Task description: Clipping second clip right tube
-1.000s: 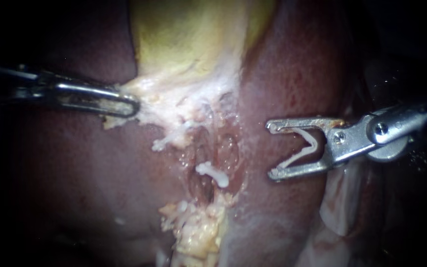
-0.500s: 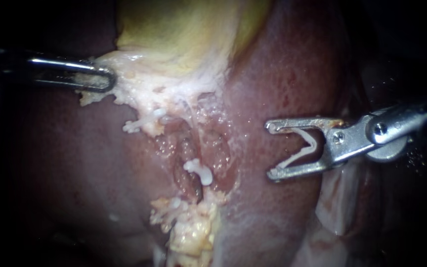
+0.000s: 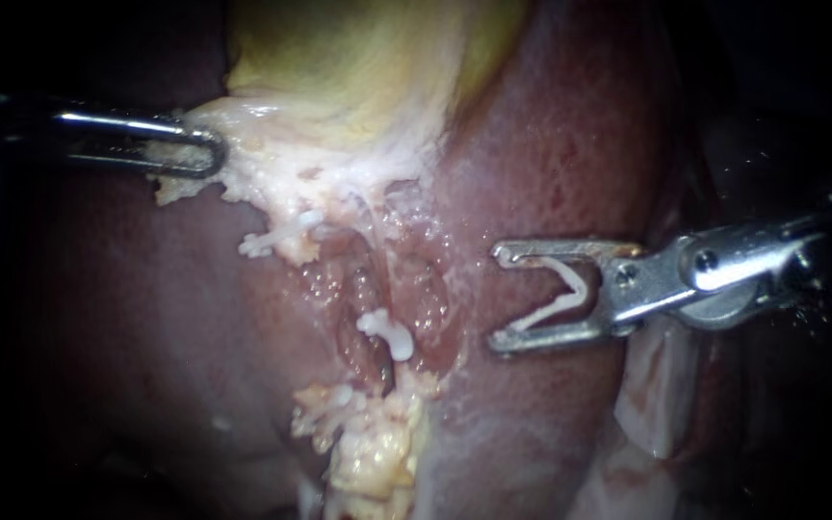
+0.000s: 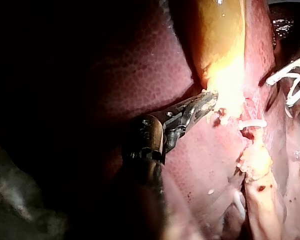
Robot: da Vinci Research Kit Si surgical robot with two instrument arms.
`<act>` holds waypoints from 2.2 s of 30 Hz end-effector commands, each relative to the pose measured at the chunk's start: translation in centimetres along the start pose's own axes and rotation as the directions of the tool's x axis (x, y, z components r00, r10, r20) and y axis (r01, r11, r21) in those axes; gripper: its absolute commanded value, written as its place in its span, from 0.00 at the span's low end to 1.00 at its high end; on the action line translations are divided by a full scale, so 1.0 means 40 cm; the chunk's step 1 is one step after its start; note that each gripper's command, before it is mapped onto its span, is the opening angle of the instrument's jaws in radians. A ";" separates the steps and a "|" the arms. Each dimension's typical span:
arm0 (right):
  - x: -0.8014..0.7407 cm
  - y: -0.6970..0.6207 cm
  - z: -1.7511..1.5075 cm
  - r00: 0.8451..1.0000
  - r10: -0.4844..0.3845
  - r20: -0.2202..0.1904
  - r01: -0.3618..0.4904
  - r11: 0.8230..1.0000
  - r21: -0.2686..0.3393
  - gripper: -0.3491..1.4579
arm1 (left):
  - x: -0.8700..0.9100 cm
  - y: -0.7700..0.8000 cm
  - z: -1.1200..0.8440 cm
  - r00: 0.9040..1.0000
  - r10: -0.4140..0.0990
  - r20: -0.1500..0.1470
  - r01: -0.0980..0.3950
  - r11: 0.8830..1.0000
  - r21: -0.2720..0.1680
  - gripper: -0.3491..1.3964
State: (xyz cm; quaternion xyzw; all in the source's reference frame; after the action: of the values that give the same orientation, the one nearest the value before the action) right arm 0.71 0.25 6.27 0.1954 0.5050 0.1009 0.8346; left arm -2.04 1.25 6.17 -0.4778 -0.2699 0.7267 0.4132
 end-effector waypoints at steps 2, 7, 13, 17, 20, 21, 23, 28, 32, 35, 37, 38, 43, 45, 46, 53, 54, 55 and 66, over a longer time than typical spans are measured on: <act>-0.0002 -0.0002 0.0017 0.999 0.048 -0.001 -0.048 0.999 0.006 0.46 | 0.0000 0.0001 0.0000 1.000 0.000 0.000 0.000 1.000 0.001 0.00; -0.0015 -0.0006 0.0061 0.991 0.137 -0.001 -0.137 0.990 0.040 0.45 | 0.0000 0.0004 0.0001 1.000 0.000 0.001 0.000 1.000 -0.001 0.00; -0.0038 0.0001 0.0118 0.975 0.223 -0.020 -0.220 0.972 0.087 0.44 | 0.0001 0.0008 0.0002 1.000 -0.001 0.002 0.001 1.000 -0.003 0.00; -0.0057 0.0007 0.0149 0.966 0.258 -0.028 -0.255 0.963 0.083 0.44 | 0.0001 0.0008 0.0002 1.000 -0.001 0.001 0.001 1.000 -0.003 0.00; -0.0067 0.0019 0.0171 0.955 0.292 -0.044 -0.288 0.954 0.082 0.44 | 0.0000 0.0009 0.0002 1.000 -0.001 0.001 0.001 1.000 -0.003 0.00; -0.0069 0.0025 0.0178 0.952 0.303 -0.049 -0.299 0.951 0.082 0.44 | 0.0001 0.0009 0.0002 1.000 -0.001 0.001 0.001 1.000 -0.003 0.00; -0.0072 0.0033 0.0190 0.943 0.326 -0.062 -0.321 0.943 0.084 0.44 | 0.0000 0.0009 0.0003 1.000 -0.001 0.003 0.001 1.000 -0.005 0.00; -0.0076 0.0048 0.0228 0.927 0.365 -0.086 -0.358 0.930 0.085 0.44 | 0.0000 0.0010 0.0003 1.000 -0.001 0.002 0.001 1.000 -0.005 0.00; -0.0071 0.0054 0.0260 0.916 0.387 -0.105 -0.379 0.921 0.087 0.44 | 0.0000 0.0010 0.0003 1.000 -0.001 0.002 0.001 1.000 -0.005 0.00; -0.0063 0.0058 0.0285 0.913 0.388 -0.123 -0.380 0.921 0.088 0.45 | 0.0000 0.0010 0.0004 1.000 -0.001 0.002 0.001 1.000 -0.005 0.00; -0.0057 0.0062 0.0302 0.911 0.389 -0.135 -0.380 0.921 0.088 0.45 | 0.0000 0.0010 0.0004 1.000 -0.001 0.002 0.001 1.000 -0.005 0.00; -0.0055 0.0064 0.0308 0.910 0.389 -0.141 -0.380 0.921 0.089 0.45 | -0.0001 0.0010 0.0004 1.000 -0.001 0.002 0.001 1.000 -0.005 0.00; -0.0049 0.0067 0.0332 0.899 0.411 -0.149 -0.400 0.911 0.097 0.45 | -0.0003 0.0010 0.0004 1.000 0.000 0.002 0.000 1.000 -0.004 0.00; -0.0050 0.0067 0.0335 0.895 0.421 -0.148 -0.410 0.907 0.099 0.45 | -0.0003 0.0010 0.0004 1.000 0.000 0.002 0.000 1.000 -0.004 0.00; -0.0051 0.0067 0.0336 0.893 0.426 -0.147 -0.415 0.904 0.100 0.45 | -0.0004 0.0010 0.0005 1.000 0.000 0.002 0.000 1.000 -0.004 0.00; -0.0053 0.0067 0.0340 0.878 0.459 -0.134 -0.445 0.887 0.127 0.44 | -0.0005 0.0011 0.0006 1.000 0.000 0.003 0.000 1.000 -0.006 0.00; -0.0053 0.0067 0.0342 0.876 0.464 -0.133 -0.449 0.884 0.129 0.44 | -0.0005 0.0011 0.0006 1.000 0.000 0.003 0.000 1.000 -0.006 0.00; -0.0053 0.0067 0.0345 0.877 0.462 -0.133 -0.446 0.885 0.135 0.44 | -0.0005 0.0011 0.0007 1.000 0.000 0.003 0.000 1.000 -0.006 0.00; -0.0067 0.0059 0.0369 0.836 0.531 -0.140 -0.485 0.833 0.266 0.44 | -0.0007 0.0011 0.0008 1.000 0.000 0.003 0.000 1.000 -0.005 0.00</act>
State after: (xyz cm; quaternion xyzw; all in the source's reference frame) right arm 1.89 0.03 7.21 0.4062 0.5279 0.2804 0.6912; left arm -2.08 1.20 6.16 -0.4778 -0.2723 0.7267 0.4116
